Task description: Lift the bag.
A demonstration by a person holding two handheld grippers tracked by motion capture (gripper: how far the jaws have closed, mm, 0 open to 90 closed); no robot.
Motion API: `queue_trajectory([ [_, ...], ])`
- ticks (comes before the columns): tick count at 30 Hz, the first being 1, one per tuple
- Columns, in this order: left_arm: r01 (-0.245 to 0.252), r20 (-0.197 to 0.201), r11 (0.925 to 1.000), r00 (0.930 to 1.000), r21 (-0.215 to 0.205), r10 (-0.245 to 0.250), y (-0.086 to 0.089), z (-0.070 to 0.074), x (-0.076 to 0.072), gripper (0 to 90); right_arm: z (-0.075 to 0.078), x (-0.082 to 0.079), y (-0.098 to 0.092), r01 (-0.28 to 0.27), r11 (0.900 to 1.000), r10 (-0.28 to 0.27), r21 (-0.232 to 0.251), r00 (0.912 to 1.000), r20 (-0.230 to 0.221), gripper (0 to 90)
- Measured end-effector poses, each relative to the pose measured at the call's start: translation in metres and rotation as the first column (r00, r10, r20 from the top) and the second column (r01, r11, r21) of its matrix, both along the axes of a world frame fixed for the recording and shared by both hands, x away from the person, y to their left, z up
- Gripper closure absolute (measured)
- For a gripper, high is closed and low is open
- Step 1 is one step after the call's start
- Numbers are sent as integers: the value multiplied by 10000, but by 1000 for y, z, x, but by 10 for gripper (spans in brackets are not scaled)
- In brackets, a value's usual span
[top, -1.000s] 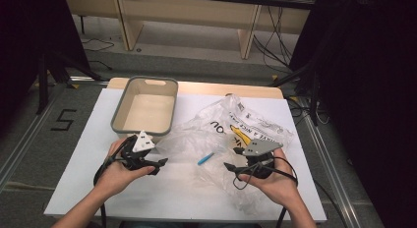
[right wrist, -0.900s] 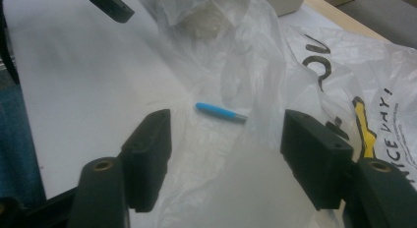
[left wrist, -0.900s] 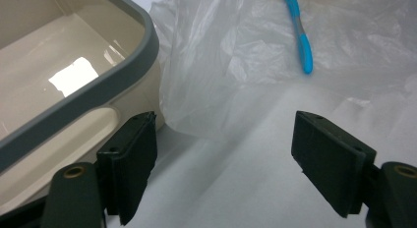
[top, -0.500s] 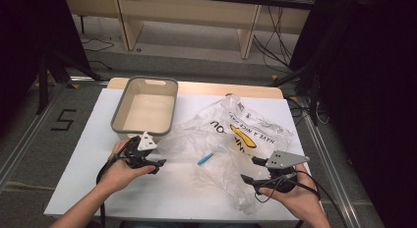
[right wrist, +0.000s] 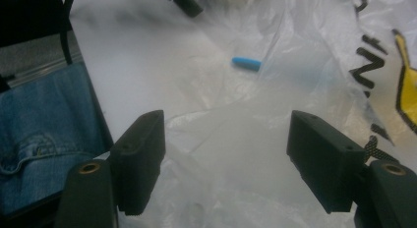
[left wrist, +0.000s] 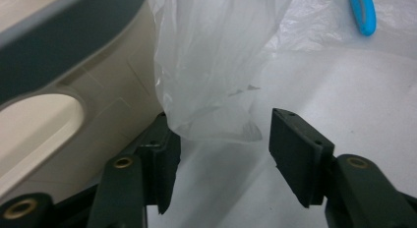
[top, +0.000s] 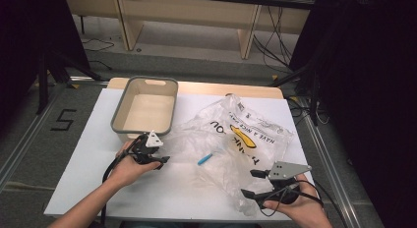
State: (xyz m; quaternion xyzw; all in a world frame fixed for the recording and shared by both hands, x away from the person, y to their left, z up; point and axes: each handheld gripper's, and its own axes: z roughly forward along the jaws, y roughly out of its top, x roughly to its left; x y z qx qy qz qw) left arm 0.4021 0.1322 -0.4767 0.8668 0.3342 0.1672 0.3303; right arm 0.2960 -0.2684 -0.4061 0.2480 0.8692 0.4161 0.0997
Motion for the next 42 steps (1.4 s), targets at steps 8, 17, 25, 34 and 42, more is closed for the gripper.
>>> queue_trajectory([
  [8, -21, 46, 9999, 10000, -158, 22, -4, 0, 2, 586, -7, 2, 4, 69, 9995, -72, -321, 9999, -104, 319],
  [17, -275, -236, 9962, 9994, -826, 257, -10, 2, 5, 864, -9, 5, 4, 269, 9986, -273, -451, 9996, -74, 329],
  [25, -255, -205, 9915, 9995, -1279, 231, -10, 17, -6, 891, -11, 14, 1, 811, 9948, -808, -620, 9967, 74, 344],
  [34, -309, -152, 9886, 9995, -1471, 289, -1, 34, -20, 892, -9, 17, -4, 990, 9934, -985, -577, 9951, 125, 344],
  [42, -630, -55, 9889, 9980, -1347, 628, 2, 46, -34, 891, -5, 18, -14, 1299, 9904, -1288, -477, 9914, 243, 343],
])
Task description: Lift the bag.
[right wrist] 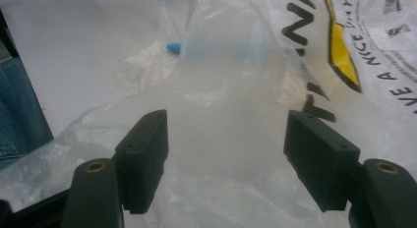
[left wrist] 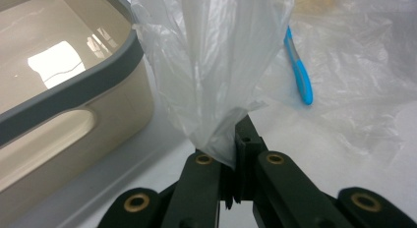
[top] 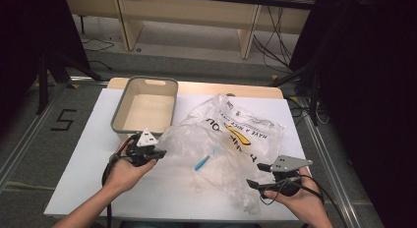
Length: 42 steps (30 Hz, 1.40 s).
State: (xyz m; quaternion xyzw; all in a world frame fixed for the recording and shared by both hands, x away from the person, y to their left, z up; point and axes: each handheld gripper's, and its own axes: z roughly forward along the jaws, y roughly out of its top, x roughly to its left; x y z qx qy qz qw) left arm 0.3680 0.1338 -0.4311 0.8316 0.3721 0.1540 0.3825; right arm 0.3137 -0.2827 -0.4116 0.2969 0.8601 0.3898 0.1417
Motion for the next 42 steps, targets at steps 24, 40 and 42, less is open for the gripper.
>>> queue_trajectory([
  [24, -155, -38, 9997, 9999, 204, 156, 4, 2, 0, 891, -32, -25, -13, -2780, 9404, 2680, -1960, 9604, -759, 344],
  [40, -120, -67, 9998, 9999, 172, 122, 3, 1, 0, 891, -38, -35, 0, -4092, 8821, 4081, -2332, 9113, -555, 243],
  [42, -91, -81, 9998, 9999, 191, 92, 3, 0, 0, 891, -41, -31, 5, -4052, 8825, 4050, -2386, 9128, -521, 289],
])
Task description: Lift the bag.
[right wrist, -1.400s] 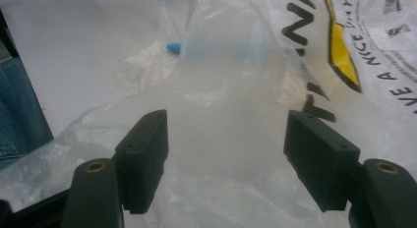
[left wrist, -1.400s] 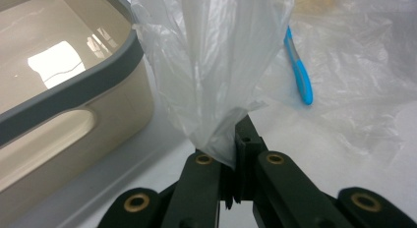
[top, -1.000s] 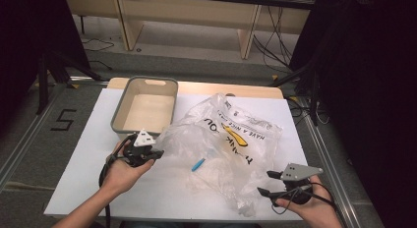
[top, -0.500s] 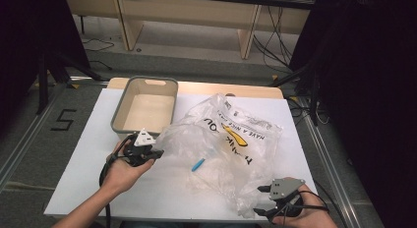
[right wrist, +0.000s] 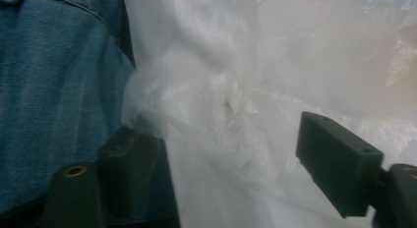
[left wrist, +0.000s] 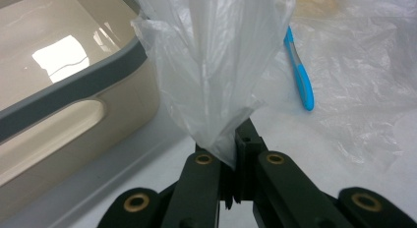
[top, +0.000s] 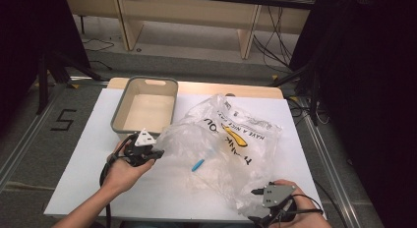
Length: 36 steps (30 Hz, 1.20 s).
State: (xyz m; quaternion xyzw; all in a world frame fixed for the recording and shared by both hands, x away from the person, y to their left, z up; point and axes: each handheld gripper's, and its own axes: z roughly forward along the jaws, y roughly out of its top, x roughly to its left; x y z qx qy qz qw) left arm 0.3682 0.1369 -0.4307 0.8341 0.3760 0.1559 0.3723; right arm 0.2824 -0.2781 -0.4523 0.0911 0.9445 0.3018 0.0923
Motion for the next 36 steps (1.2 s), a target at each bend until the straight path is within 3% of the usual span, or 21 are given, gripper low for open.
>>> queue_trajectory([
  [4, 25, -25, 10000, 10000, -26, -26, 0, 0, -1, 891, -2, 8, 4, 357, 9994, -357, 23, 9992, 166, 419],
  [6, 14, -40, 10000, 10000, -41, -15, 0, -1, -1, 891, 0, 11, 4, 477, 9987, -481, 172, 9986, 232, 526],
  [10, 38, -52, 9999, 10000, -100, -38, 1, 0, -1, 890, 7, 13, 4, 712, 9956, -738, 610, 9964, 413, 765],
  [13, 24, -77, 9998, 10000, -194, -25, 2, 1, -1, 890, 15, 15, 1, 1043, 9884, -1113, 1100, 9920, 595, 887],
  [16, 21, -113, 9993, 9999, -361, -25, 3, 4, -2, 891, 22, 17, -3, 1349, 9781, -1486, 1586, 9859, 776, 900],
  [25, -84, -165, 9985, 9998, -535, 76, 8, 21, -3, 889, 54, 27, -14, 2158, 9250, -2689, 3126, 9533, 1375, 900],
  [28, -148, -150, 9980, 9998, -611, 139, 10, 28, -4, 889, 63, 32, -15, 2302, 9082, -2997, 3494, 9407, 1592, 900],
  [32, -133, -242, 9969, 9996, -772, 115, 12, 37, -4, 886, 71, 37, -13, 2431, 8936, -3273, 3772, 9282, 1772, 900],
  [36, 46, 6, 9940, 10000, -1095, -45, 13, 39, -3, 885, 72, 43, -11, 2634, 8757, -3611, 4047, 9136, 1868, 900],
])
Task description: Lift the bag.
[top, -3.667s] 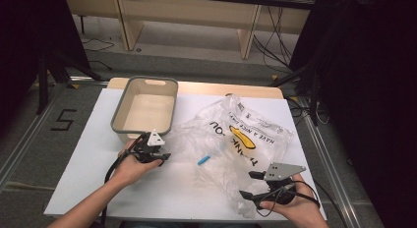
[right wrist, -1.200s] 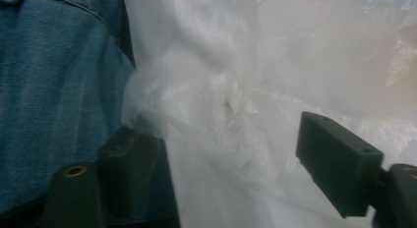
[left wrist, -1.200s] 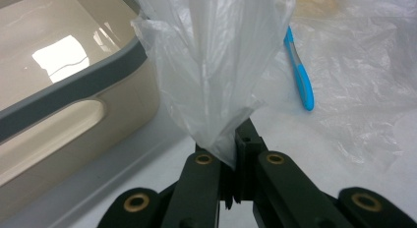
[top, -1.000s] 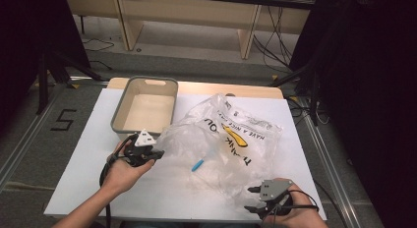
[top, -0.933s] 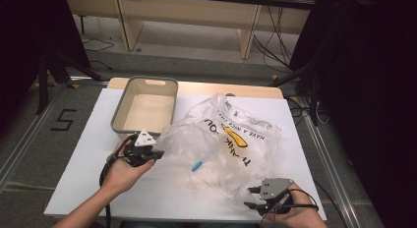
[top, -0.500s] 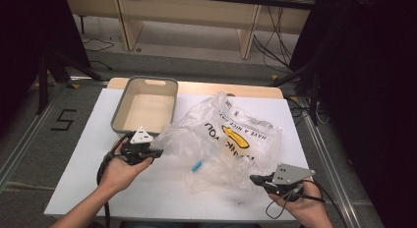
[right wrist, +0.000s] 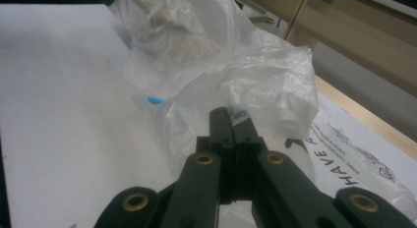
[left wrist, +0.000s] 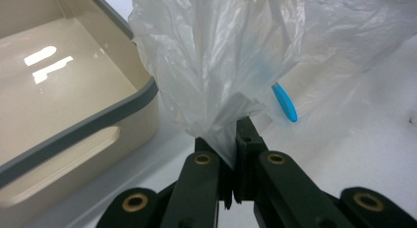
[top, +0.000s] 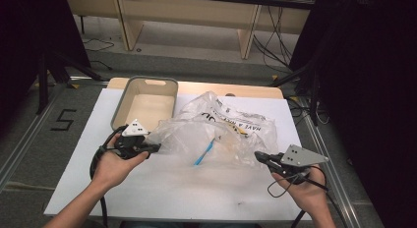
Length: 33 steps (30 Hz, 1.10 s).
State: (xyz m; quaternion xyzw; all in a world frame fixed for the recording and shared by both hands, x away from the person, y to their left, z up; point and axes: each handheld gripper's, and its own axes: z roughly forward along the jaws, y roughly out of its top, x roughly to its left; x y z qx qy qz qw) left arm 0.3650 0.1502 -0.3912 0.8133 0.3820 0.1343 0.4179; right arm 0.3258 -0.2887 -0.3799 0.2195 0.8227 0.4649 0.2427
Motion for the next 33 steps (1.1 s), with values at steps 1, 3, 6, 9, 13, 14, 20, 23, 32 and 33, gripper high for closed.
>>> queue_trajectory([
  [1, 74, 140, 9999, 9999, -101, -72, 1, 0, 0, 885, 0, 1, 1, 106, 9999, -107, 68, 9999, 42, 900],
  [3, 337, 530, 9981, 9981, -516, -309, 1, 0, -1, 887, -1, 4, 2, 274, 9993, -277, 271, 9996, 99, 900],
  [6, 433, 1124, 9946, 9931, -944, -325, -1, 0, -2, 888, -3, 7, 2, 589, 9969, -599, 526, 9980, 185, 900],
  [9, 565, 1530, 9885, 9876, -1403, -347, -3, 2, -2, 889, -4, 10, 3, 888, 9920, -912, 891, 9956, 228, 900],
  [13, 696, 2256, 9798, 9739, -1873, -260, -4, 9, -4, 889, -3, 15, 4, 1233, 9824, -1289, 1403, 9912, 313, 900],
  [14, 741, 2442, 9756, 9695, -2067, -219, -4, 11, -5, 889, -2, 15, 4, 1327, 9796, -1393, 1511, 9897, 339, 900],
  [20, 900, 3344, 9631, 9424, -2538, 0, -9, 19, -7, 888, -1, 22, 4, 1706, 9627, -1799, 2098, 9833, 261, 900],
  [23, 947, 3635, 9616, 9316, -2578, 57, -12, 19, -7, 889, -2, 24, 5, 1881, 9564, -1977, 2235, 9800, 215, 900],
  [32, 1068, 4666, 9645, 8843, -2415, 189, -22, 20, -5, 890, 2, 23, 8, 2416, 9312, -2633, 2729, 9637, 453, 900],
  [33, 1041, 4741, 9644, 8801, -2430, 245, -23, 19, -4, 890, 2, 23, 9, 2475, 9282, -2708, 2777, 9614, 485, 900],
])
